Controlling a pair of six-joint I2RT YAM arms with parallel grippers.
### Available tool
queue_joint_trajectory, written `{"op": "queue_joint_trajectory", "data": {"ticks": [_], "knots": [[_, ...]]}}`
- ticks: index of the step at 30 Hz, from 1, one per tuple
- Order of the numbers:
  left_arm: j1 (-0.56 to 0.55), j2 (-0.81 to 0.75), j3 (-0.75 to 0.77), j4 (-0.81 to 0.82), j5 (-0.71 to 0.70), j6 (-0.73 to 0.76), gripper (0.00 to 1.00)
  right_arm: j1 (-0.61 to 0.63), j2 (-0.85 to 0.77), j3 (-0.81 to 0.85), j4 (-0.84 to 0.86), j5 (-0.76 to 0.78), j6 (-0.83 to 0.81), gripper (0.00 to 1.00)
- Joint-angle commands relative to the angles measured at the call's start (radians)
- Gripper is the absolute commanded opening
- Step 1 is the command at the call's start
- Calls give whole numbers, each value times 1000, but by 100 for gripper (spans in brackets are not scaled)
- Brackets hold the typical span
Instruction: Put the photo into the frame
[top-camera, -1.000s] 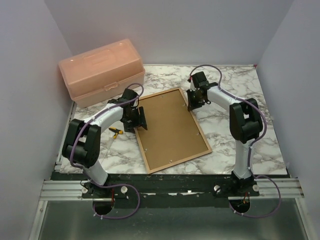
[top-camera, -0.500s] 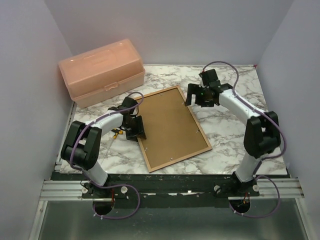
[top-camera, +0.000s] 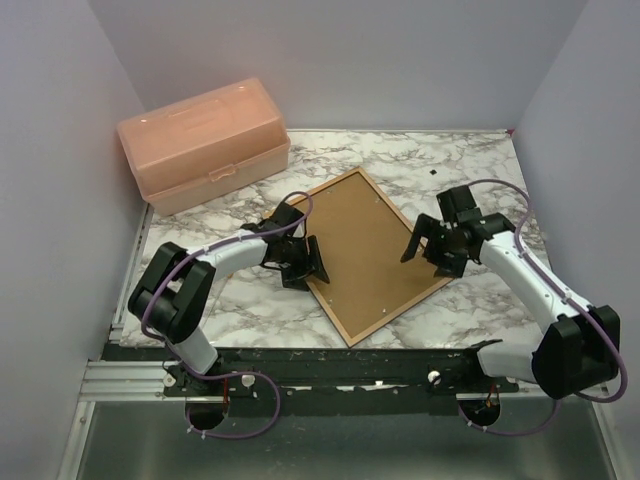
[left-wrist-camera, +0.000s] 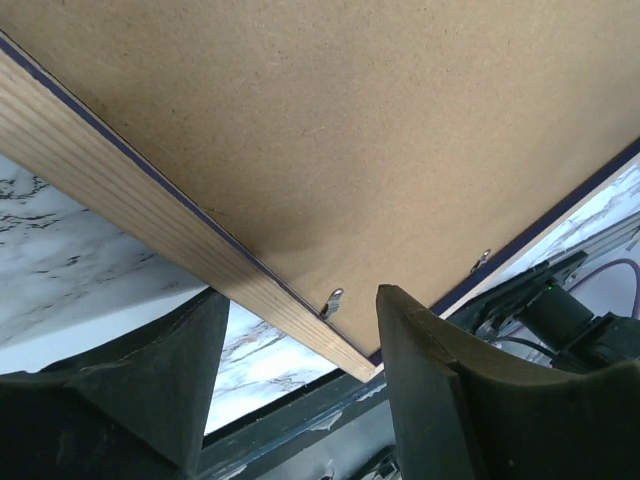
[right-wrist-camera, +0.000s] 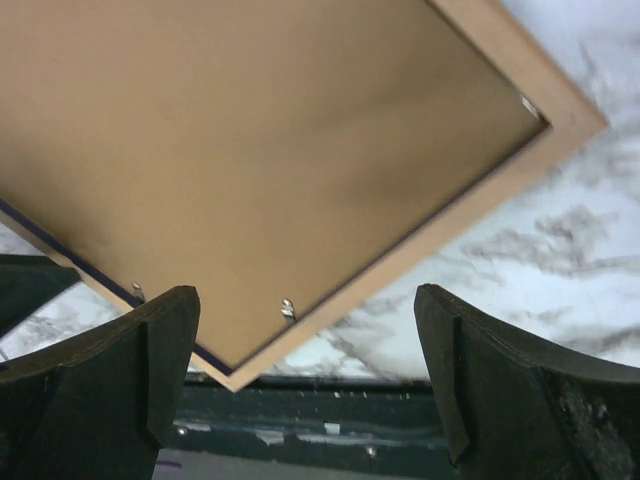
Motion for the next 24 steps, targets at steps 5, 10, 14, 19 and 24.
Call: {"op": "queue_joint_trajectory", "data": {"ticks": [5,10,14,19,24], "knots": [[-6,-34,68,-143,-170,28,66,4,-96,-163,-126,-12,111,90],[-5,-116,62,-253,-345,94,69,4,-37,-248,-10,-50,103,86],[-3,-175,81,-310,-440,141,69,4,52,-243,98,-58,92,76],[22,-200,86,-338,-458,161,71,3,164,-224,224,-75,86,57],[78,-245,68,-324,-415,179,70,3,223,-205,236,-29,21,38]]}}
